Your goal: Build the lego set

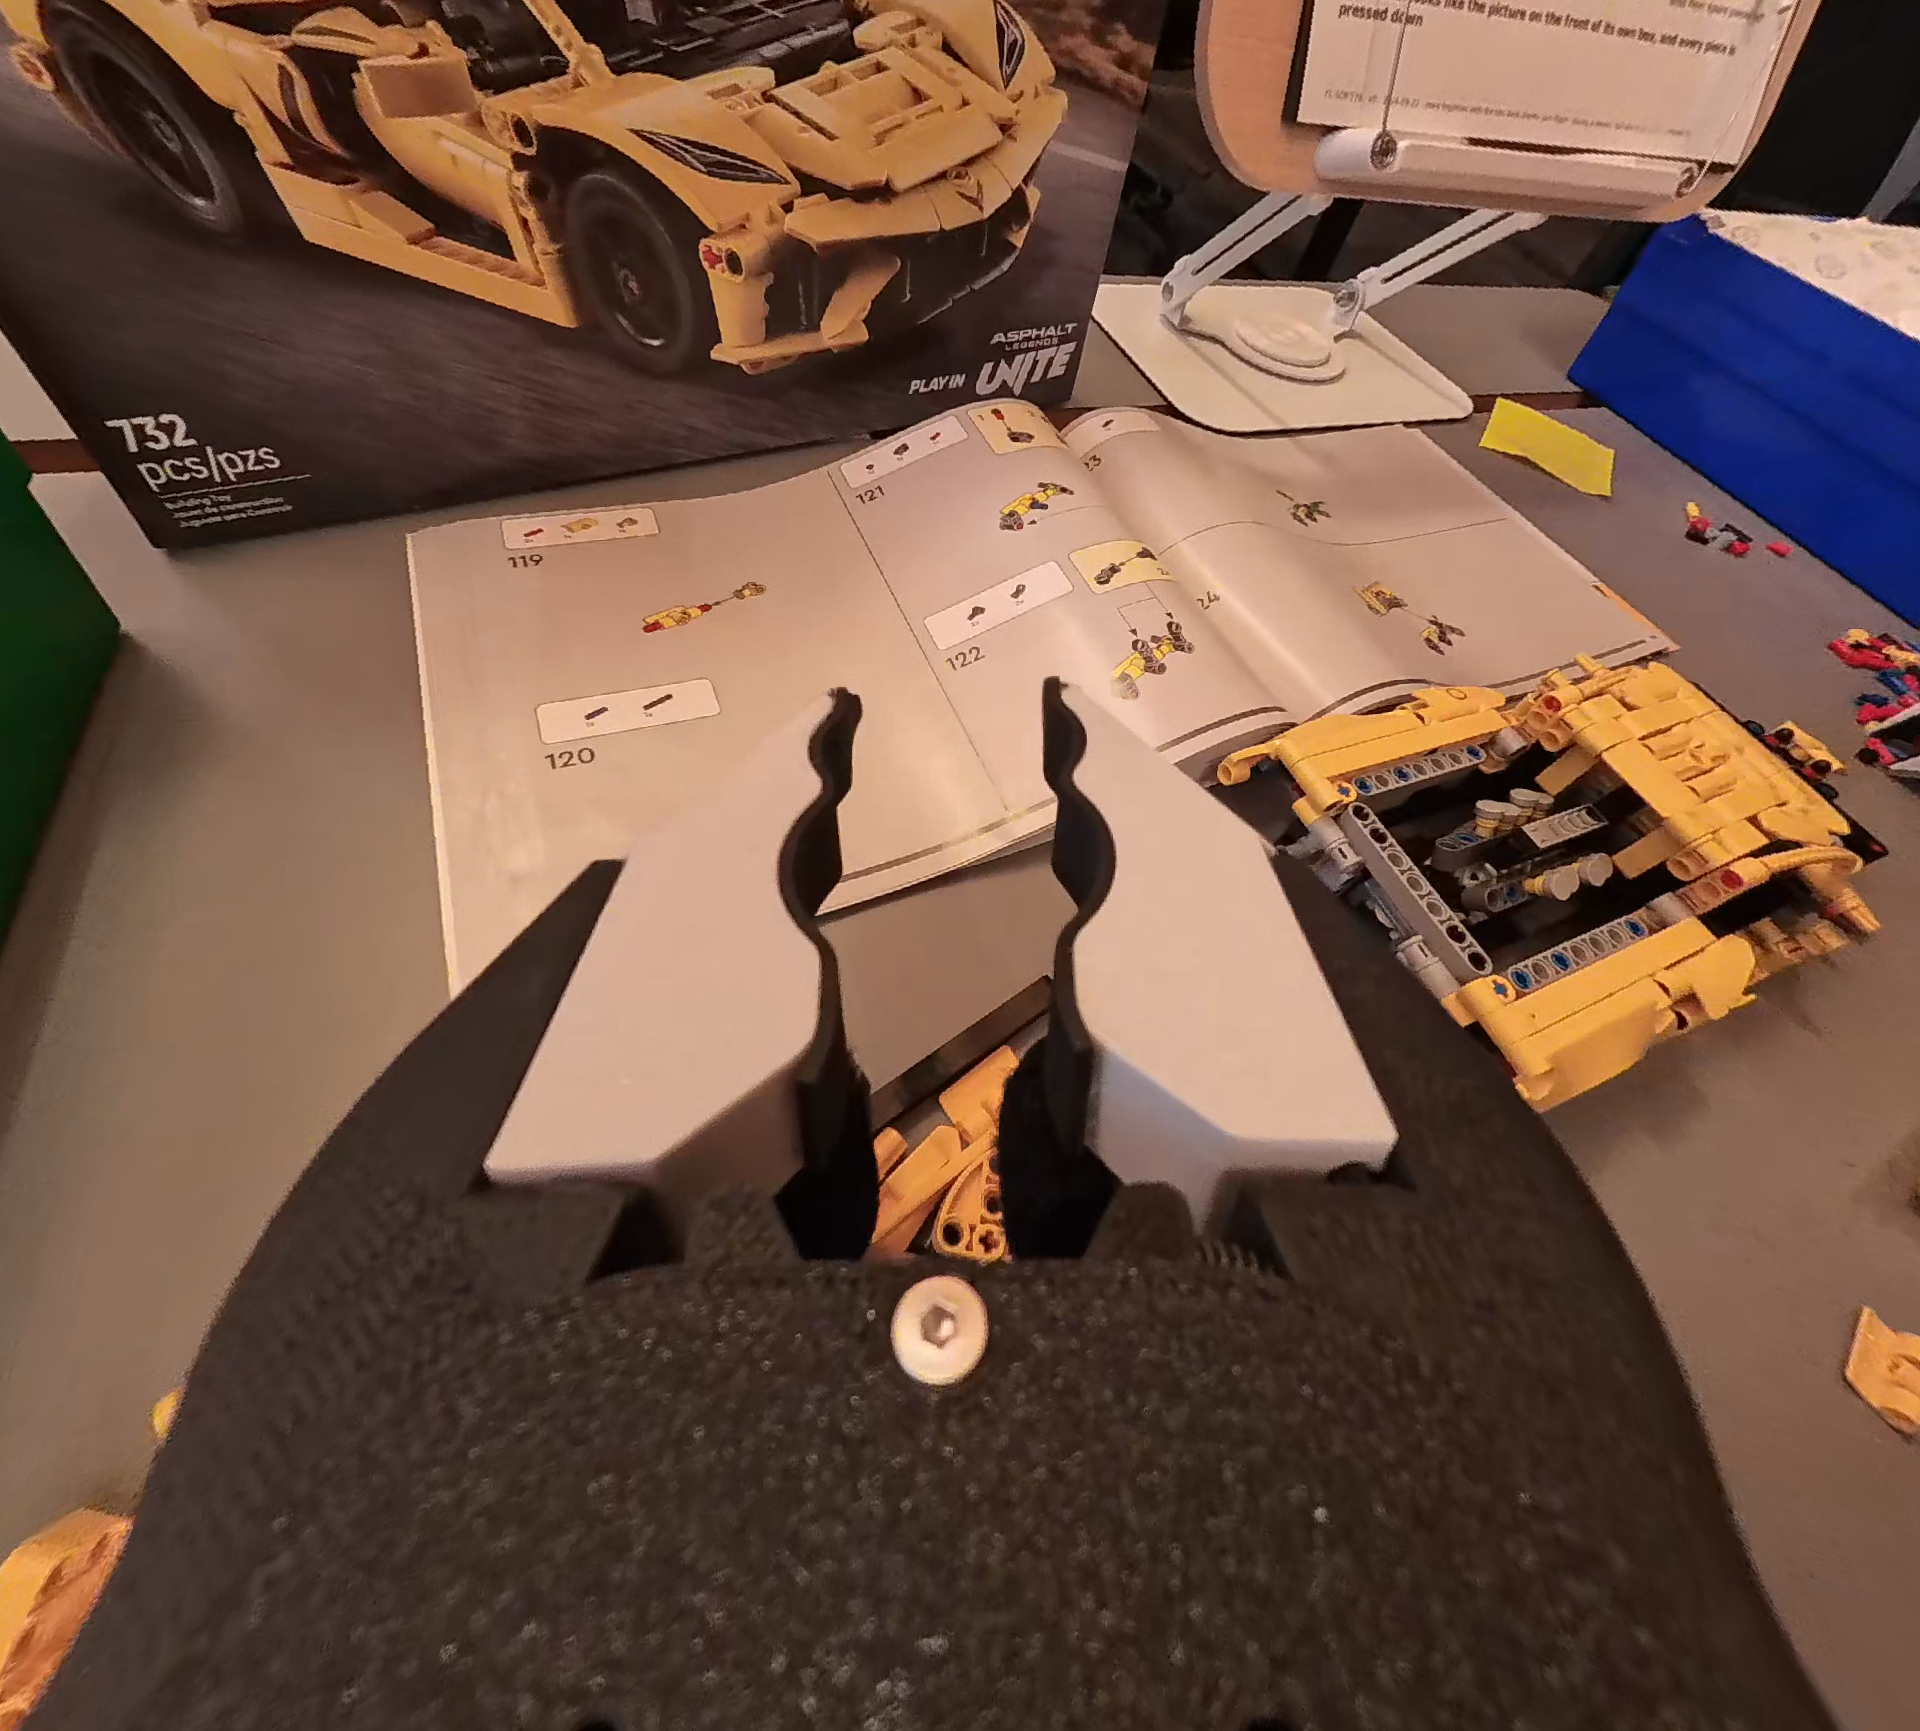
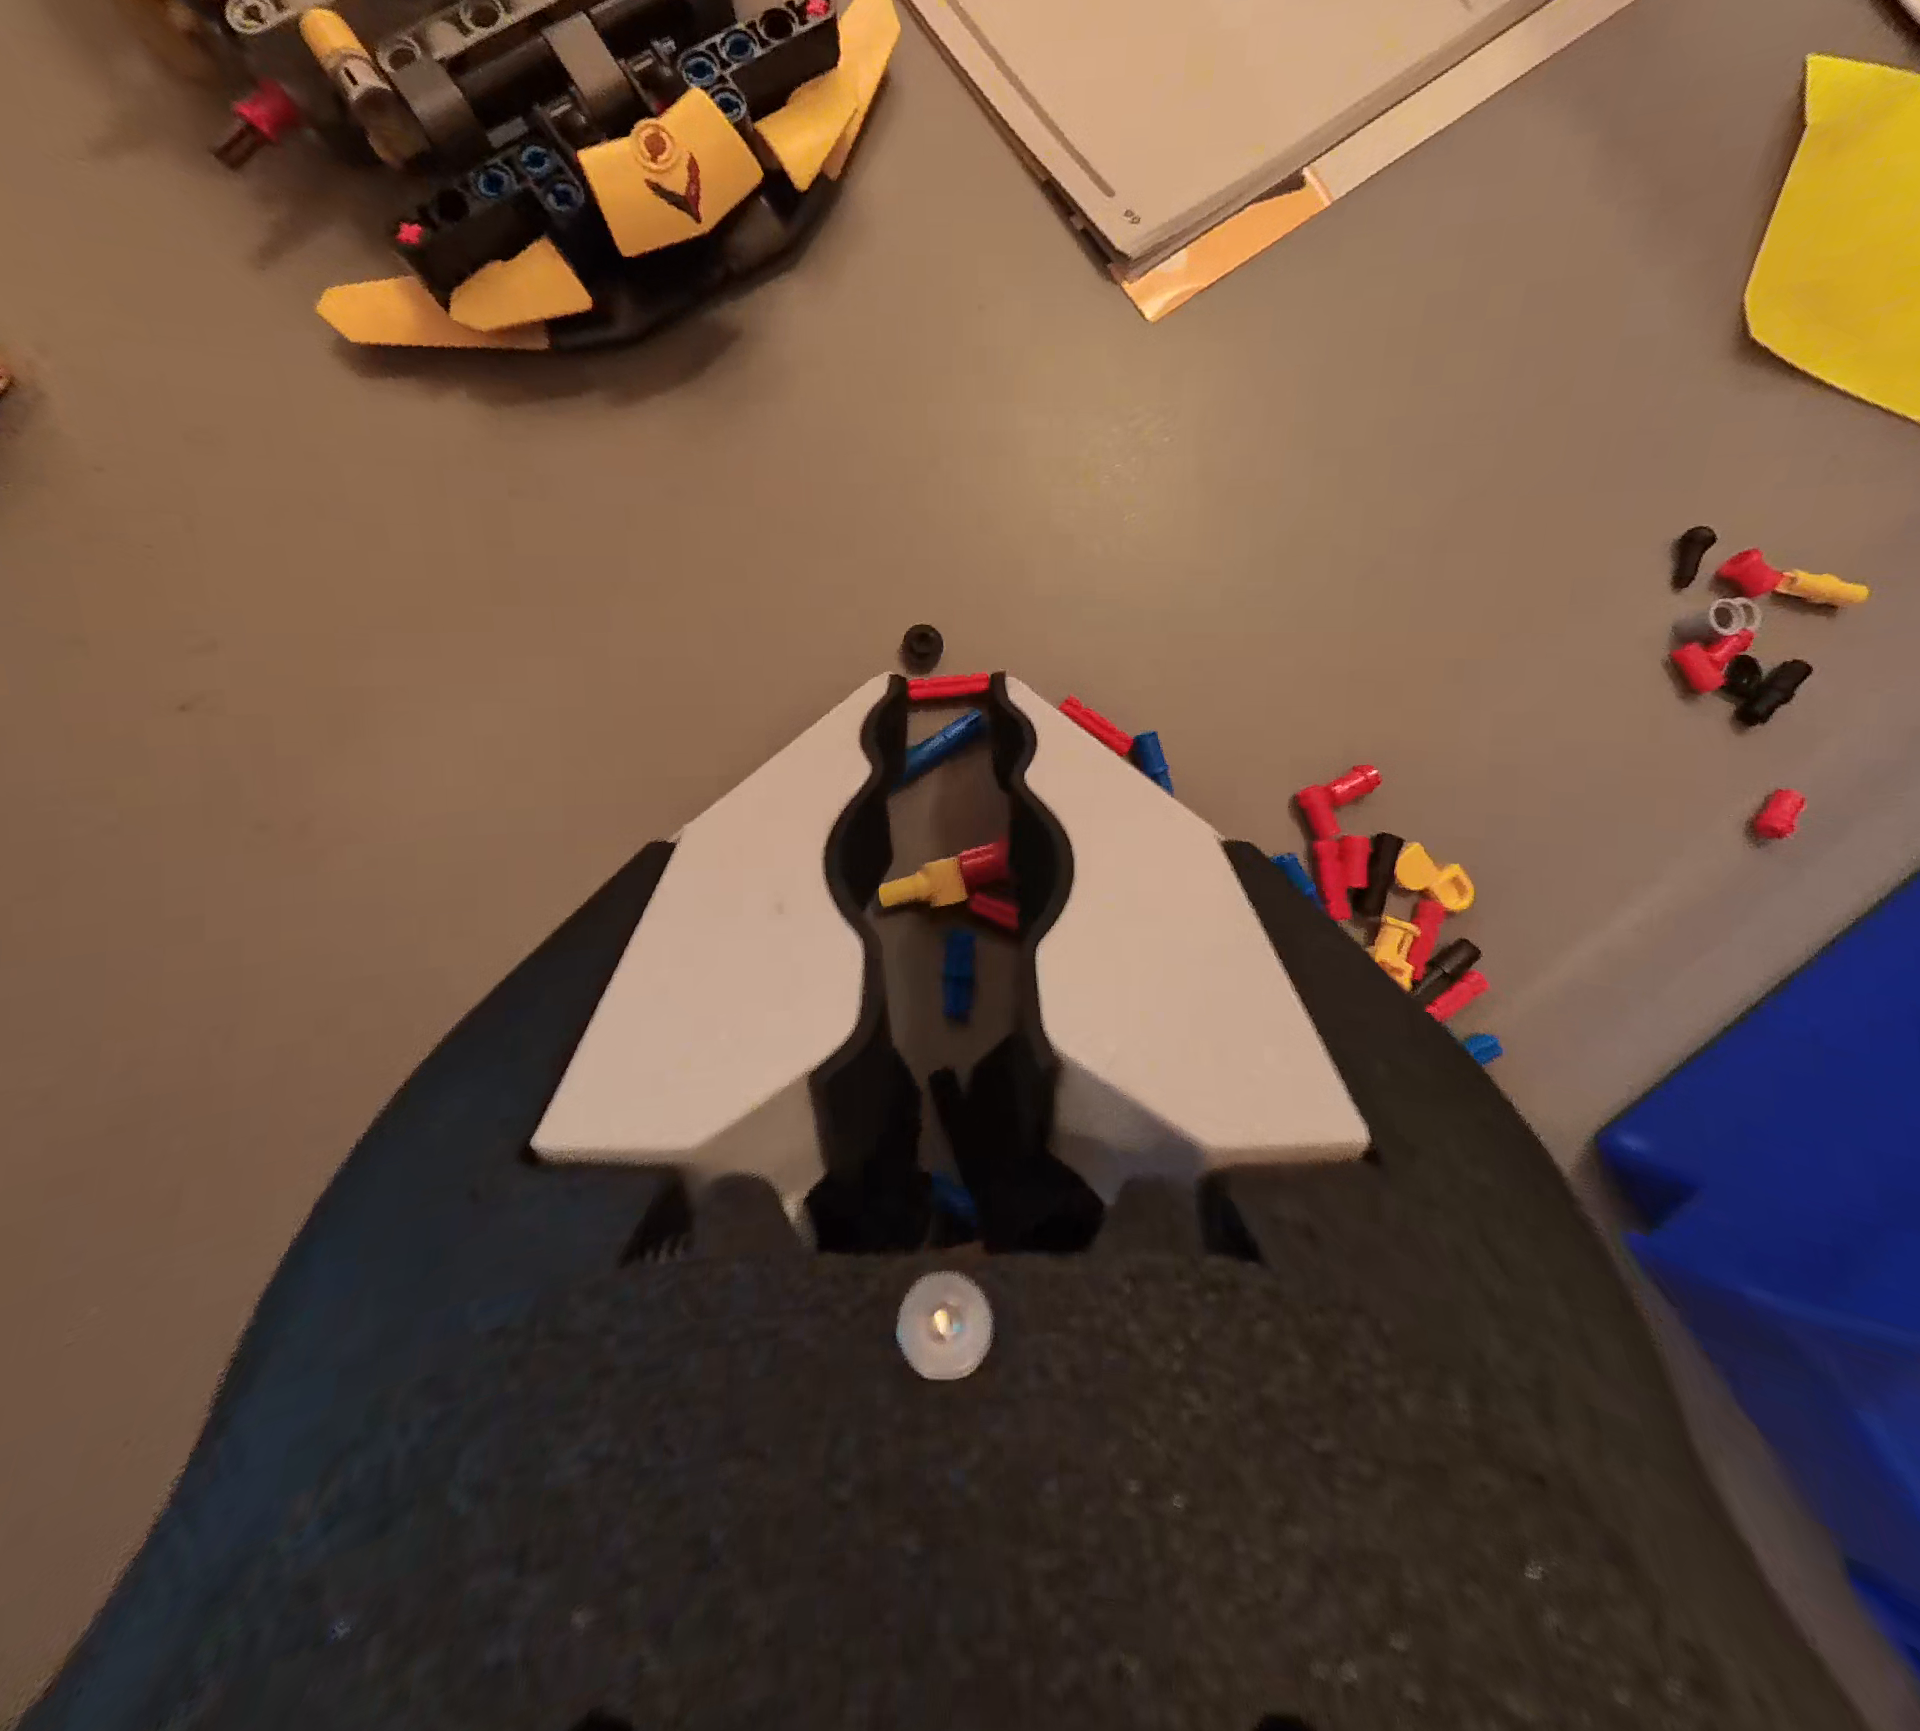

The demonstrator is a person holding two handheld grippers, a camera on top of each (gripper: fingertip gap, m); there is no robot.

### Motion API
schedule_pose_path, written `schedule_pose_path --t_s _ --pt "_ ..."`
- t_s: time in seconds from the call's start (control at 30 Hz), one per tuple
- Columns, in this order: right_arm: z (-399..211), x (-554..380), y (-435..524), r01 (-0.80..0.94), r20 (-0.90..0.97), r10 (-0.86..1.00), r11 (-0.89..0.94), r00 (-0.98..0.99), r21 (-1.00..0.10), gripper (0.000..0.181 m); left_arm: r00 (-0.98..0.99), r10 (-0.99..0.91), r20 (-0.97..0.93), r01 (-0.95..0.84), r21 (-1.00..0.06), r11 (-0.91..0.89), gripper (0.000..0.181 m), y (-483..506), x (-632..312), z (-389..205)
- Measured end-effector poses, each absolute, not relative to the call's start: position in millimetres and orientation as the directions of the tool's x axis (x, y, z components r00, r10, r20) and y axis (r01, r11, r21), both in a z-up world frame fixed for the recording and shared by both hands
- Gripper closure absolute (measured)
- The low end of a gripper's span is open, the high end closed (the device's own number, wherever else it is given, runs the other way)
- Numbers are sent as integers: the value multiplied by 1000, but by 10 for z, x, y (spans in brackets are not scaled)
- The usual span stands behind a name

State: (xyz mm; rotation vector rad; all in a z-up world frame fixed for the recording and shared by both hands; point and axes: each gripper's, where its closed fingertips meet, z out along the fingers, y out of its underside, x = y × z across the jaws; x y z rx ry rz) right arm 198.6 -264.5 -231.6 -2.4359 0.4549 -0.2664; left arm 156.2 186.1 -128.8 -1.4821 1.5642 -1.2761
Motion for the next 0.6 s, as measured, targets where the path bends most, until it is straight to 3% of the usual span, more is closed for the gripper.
schedule_pose_path --t_s 0.13,0.27,0.4,0.6 --pt "-2129 1827 -2535 -229 74 -364 -719 929 -656 167 -176 -971 162 -367 -926 -87 144 1845 1564 -1308" --pt "-1718 1038 -1919 -105 7 -165 -660 986 -744 167 -168 -973 159 -369 -925 -88 145 1849 1555 -1339" --pt "-1855 268 -1423 -77 -107 3 -673 994 -735 167 -169 -975 146 -380 -922 -72 145 1828 1542 -1399" --pt "-2206 12 -1191 -45 -88 18 -745 996 -666 166 -172 -980 95 -385 -923 -22 145 1782 1516 -1451"
